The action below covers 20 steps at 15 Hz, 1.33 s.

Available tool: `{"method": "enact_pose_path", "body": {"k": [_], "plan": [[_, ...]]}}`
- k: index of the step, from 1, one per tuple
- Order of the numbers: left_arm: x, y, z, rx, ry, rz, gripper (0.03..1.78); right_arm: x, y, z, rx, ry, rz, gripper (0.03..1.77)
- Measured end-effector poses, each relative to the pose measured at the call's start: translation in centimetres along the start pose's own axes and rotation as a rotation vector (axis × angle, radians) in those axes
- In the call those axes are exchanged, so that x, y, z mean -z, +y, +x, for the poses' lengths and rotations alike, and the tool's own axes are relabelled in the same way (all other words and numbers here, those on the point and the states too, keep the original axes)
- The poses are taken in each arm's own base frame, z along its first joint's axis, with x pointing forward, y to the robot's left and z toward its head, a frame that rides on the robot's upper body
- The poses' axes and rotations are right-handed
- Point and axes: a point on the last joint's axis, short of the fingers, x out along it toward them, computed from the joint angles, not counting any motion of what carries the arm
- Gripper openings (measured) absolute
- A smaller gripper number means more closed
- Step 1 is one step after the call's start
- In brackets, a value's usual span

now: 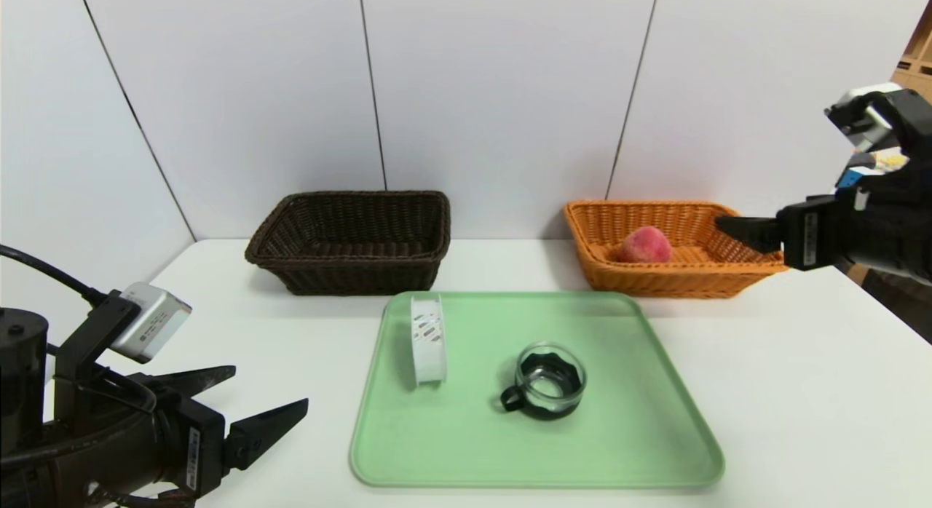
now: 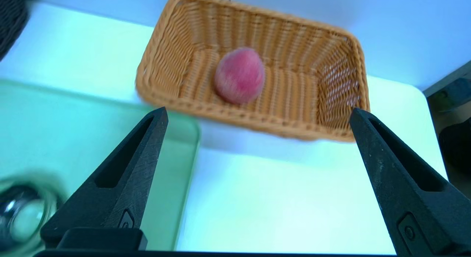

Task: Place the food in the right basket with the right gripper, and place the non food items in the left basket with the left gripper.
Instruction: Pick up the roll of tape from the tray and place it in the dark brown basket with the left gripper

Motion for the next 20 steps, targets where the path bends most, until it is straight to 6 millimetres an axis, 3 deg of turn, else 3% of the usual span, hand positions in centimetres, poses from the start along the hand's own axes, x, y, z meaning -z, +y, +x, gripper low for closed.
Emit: {"method": "enact_pose_path", "body": {"k": [4,9,15,20], "plan": [[0.1,0.0,0.0,-0.002,0.003,0.0,1.69,4.0,0.7,-3.2,-0.027,-0.009,-0.008,1.69],[0.4,0.0,0.0,-0.004,0.012,0.0,1.69,7.6,2.0,-4.7,-0.066,-0.053,0.043,1.69],[0.5,0.1,0.1,-0.005,0.018,-0.001,1.69,10.3,2.7,-5.1,-0.1,-0.098,0.047,1.69],[0.6,0.1,0.1,-0.005,0.023,-0.001,1.69,11.2,2.6,-5.6,-0.086,-0.094,0.048,1.69]]}}
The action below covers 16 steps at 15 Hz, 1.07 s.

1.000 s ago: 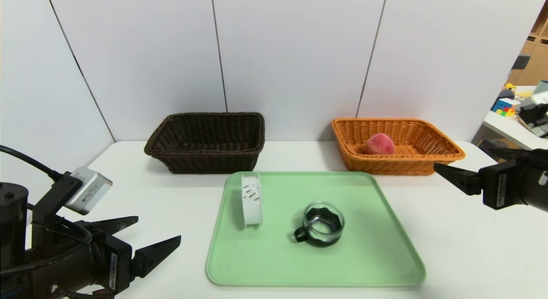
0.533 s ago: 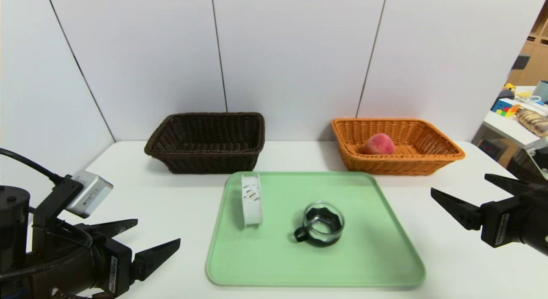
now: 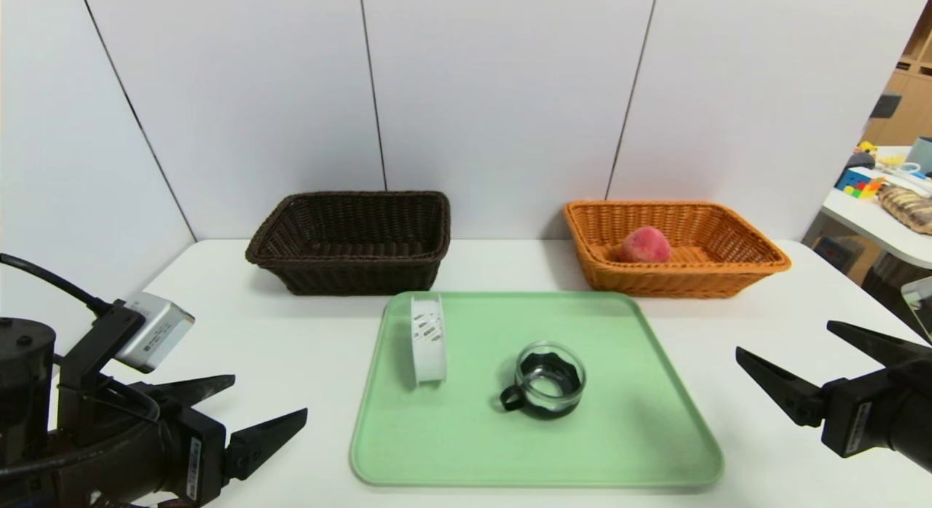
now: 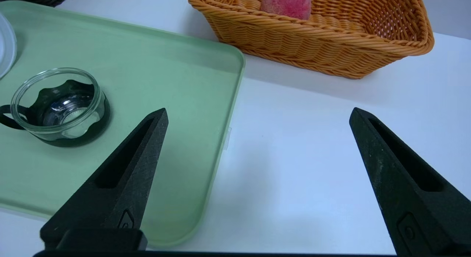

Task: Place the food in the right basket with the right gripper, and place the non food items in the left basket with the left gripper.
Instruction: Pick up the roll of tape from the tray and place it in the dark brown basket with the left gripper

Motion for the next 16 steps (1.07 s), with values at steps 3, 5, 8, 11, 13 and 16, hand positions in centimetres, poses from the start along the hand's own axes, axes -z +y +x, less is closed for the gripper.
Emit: {"method": "enact_pose_path", "body": {"k": [3,5,8,11,13,16], "plan": [[0.2,0.0,-0.1,0.0,0.003,0.0,1.69,0.0,0.0,-0.3,-0.001,-0.008,-0.002,1.69],[0.3,0.0,-0.2,0.001,0.002,0.0,1.69,0.0,0.0,-0.4,-0.003,-0.011,-0.003,1.69],[0.9,-0.1,-0.2,0.013,0.018,0.005,1.69,0.4,0.0,-0.6,-0.005,-0.003,-0.008,1.69],[1.3,-0.6,0.1,0.038,0.04,0.012,1.69,0.6,0.0,-0.7,-0.009,-0.001,-0.01,1.69],[1.3,-0.9,0.7,0.056,0.024,0.021,1.69,0.7,0.1,-0.8,-0.016,0.001,-0.015,1.69],[1.5,-1.4,2.2,0.043,-0.015,0.03,1.69,0.7,0.2,-0.8,-0.023,0.002,-0.018,1.69]]}}
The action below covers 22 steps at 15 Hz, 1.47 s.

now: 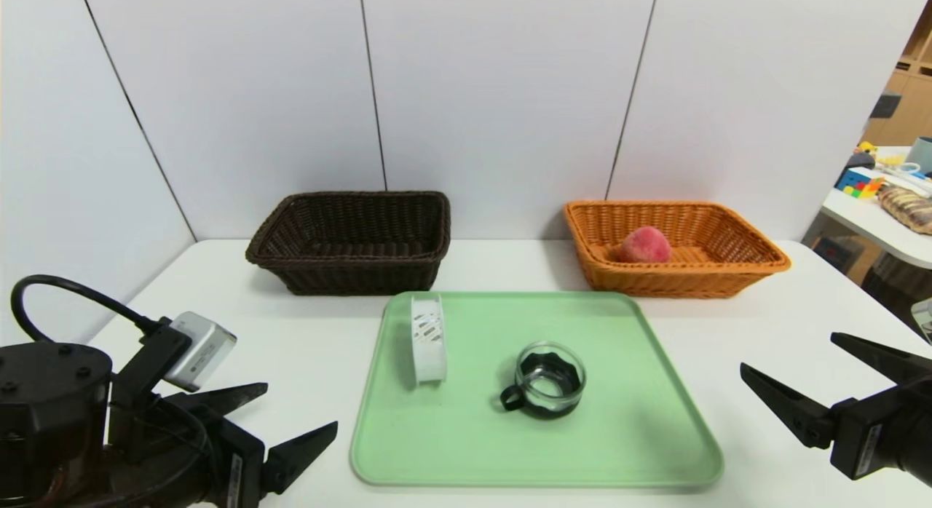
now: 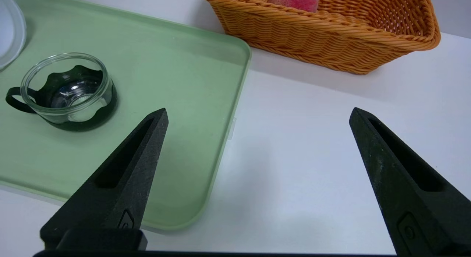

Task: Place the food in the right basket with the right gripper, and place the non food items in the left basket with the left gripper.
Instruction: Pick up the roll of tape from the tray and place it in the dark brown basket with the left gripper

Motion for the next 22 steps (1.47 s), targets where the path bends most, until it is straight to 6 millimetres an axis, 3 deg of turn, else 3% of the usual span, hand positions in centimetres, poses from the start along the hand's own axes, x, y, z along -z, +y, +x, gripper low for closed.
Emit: {"method": "enact_pose_path", "body": {"k": [9,22], "plan": [[-1.0,-5.2,4.8,-0.092,-0.061,0.037,1.69,0.2,0.1,0.0,-0.007,0.006,-0.013,1.69],[-2.9,-9.4,6.4,-0.162,-0.082,0.033,1.69,0.8,0.0,-0.8,0.021,0.005,-0.029,1.69]]}}
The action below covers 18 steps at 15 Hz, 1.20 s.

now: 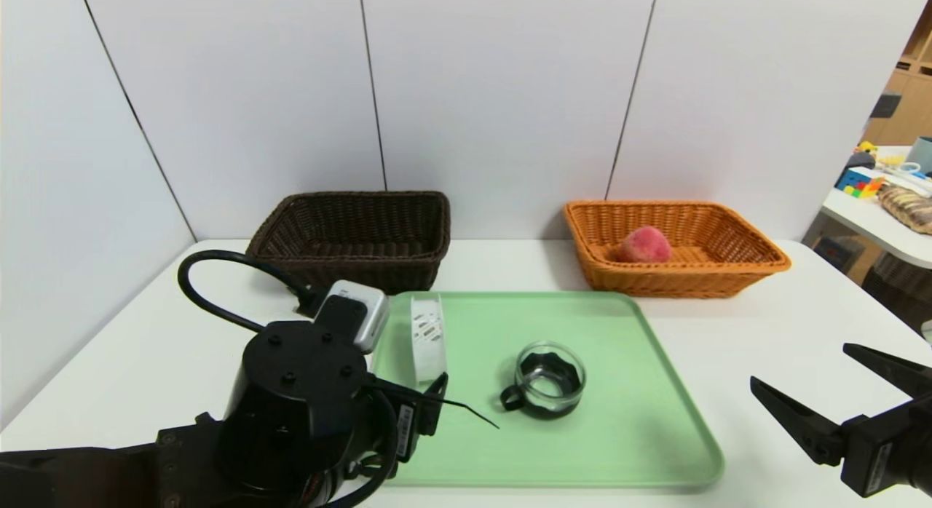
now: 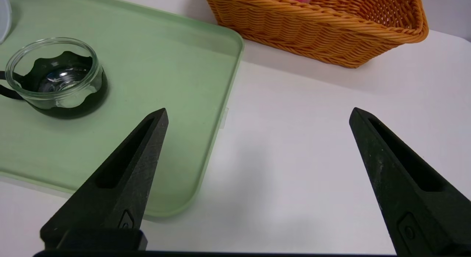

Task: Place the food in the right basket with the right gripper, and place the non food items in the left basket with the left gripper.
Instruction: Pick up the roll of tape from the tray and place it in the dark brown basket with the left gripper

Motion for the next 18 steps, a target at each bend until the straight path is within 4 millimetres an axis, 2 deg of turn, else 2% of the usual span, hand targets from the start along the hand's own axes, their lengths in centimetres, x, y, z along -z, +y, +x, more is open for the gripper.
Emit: {"method": "enact_pose_path", "body": {"k": [5,18], "plan": [[-0.2,-1.6,1.3,-0.075,0.019,-0.026,1.69,0.0,0.0,0.0,0.0,0.002,0.0,1.69],[-1.1,-3.0,3.1,-0.204,0.035,-0.076,1.69,0.1,0.1,0.1,-0.01,0.009,-0.013,1.69]]}}
